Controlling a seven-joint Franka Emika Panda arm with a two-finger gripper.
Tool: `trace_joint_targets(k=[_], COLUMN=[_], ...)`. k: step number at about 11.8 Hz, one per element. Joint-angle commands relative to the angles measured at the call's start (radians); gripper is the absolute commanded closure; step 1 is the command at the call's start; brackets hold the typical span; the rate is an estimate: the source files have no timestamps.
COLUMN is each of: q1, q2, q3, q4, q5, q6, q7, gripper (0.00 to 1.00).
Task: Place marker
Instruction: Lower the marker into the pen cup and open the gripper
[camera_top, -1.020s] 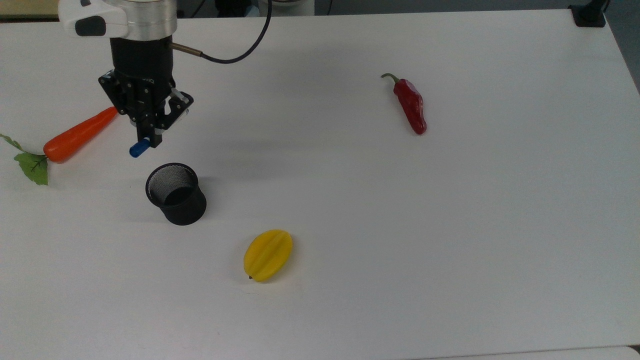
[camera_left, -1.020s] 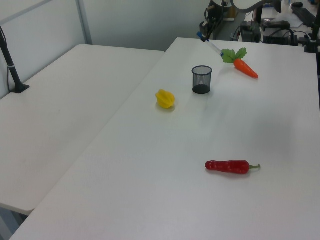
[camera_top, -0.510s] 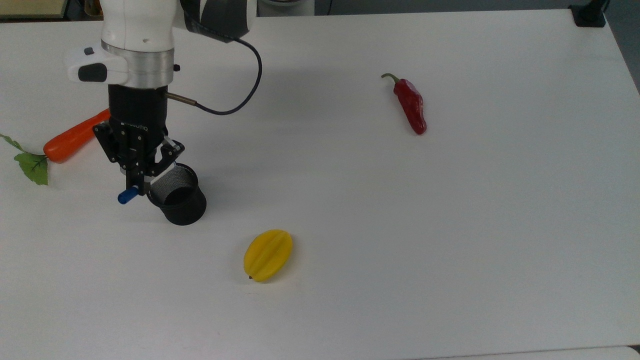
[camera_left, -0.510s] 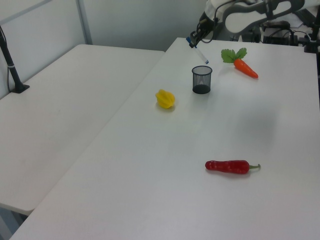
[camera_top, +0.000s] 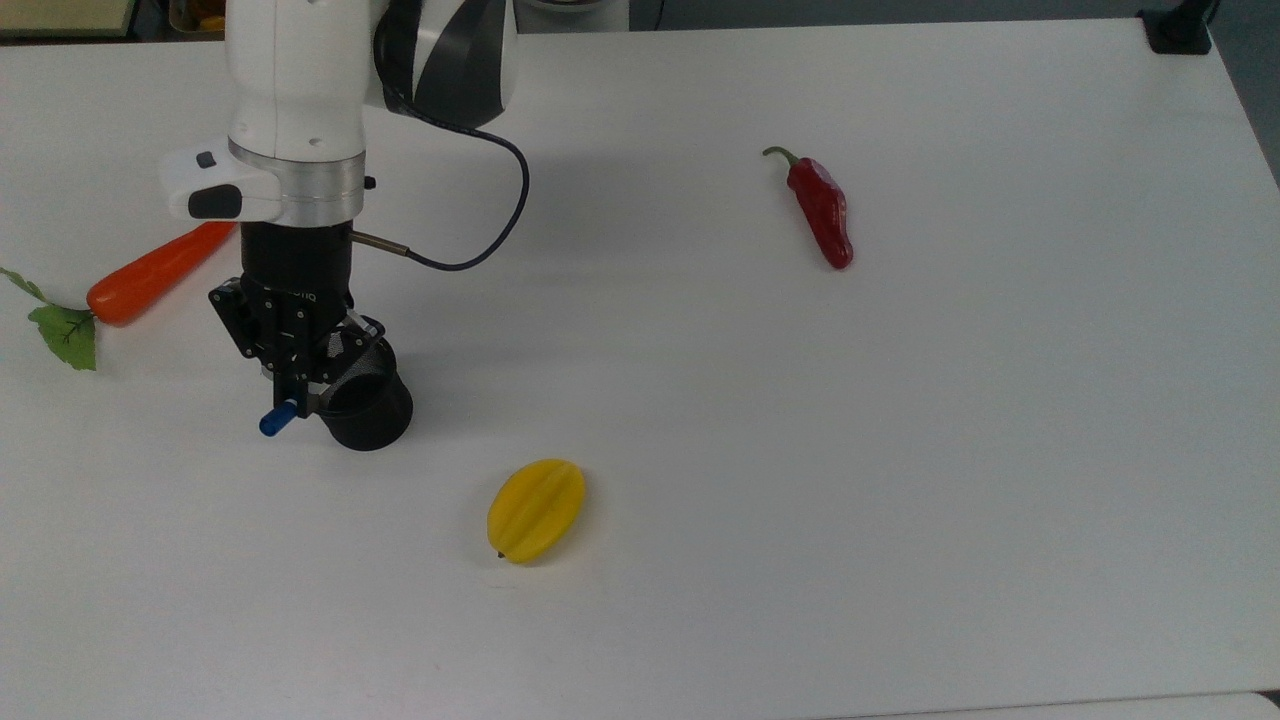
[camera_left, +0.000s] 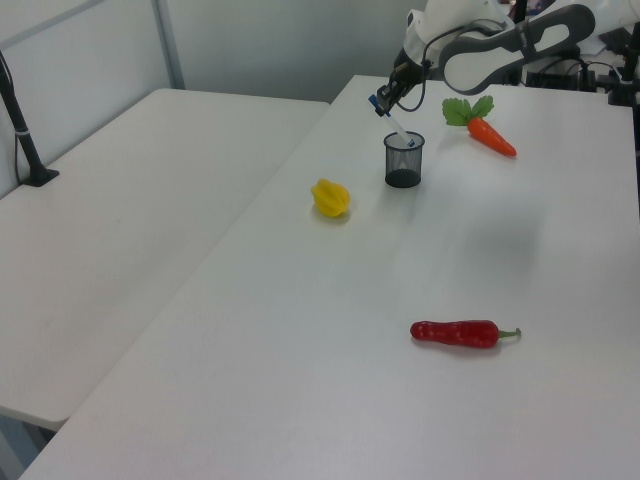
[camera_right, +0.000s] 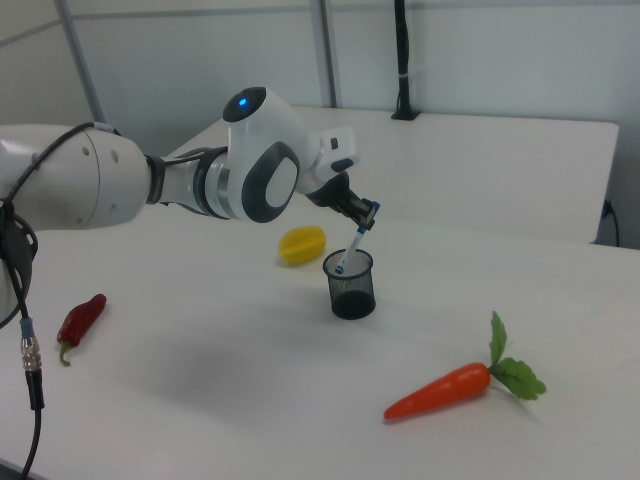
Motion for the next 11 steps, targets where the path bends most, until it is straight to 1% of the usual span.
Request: trace_joint_targets(k=[1, 2, 3, 4, 5, 8, 10, 11], q1=[0.009, 0.009, 0.010, 0.012, 0.013, 0.022, 0.042, 0.064], q2=[-0.011, -0.011, -0.013, -0.015, -0.016, -0.048, -0.082, -0.109], q3=[-0.005, -0.005, -0.005, -0.005, -0.005, -0.004, -0.001, -0.001], q4=[-0.027, -0.026, -0.025, -0.025, -0.025, -0.029, -0.036, -0.036], q5=[-0.014, -0.014, -0.014, -0.014, -0.014, -0.014, -0.016, -0.014], q6=[0.026, 0.026, 0.024, 0.024, 0.022, -0.002, -0.063, -0.132], q7=[0.002, 0.002, 0.002, 0.002, 0.002, -0.001, -0.006, -0.004], gripper=[0.75, 0.51, 0.23, 0.07, 0.00, 0.00, 0.00, 0.00])
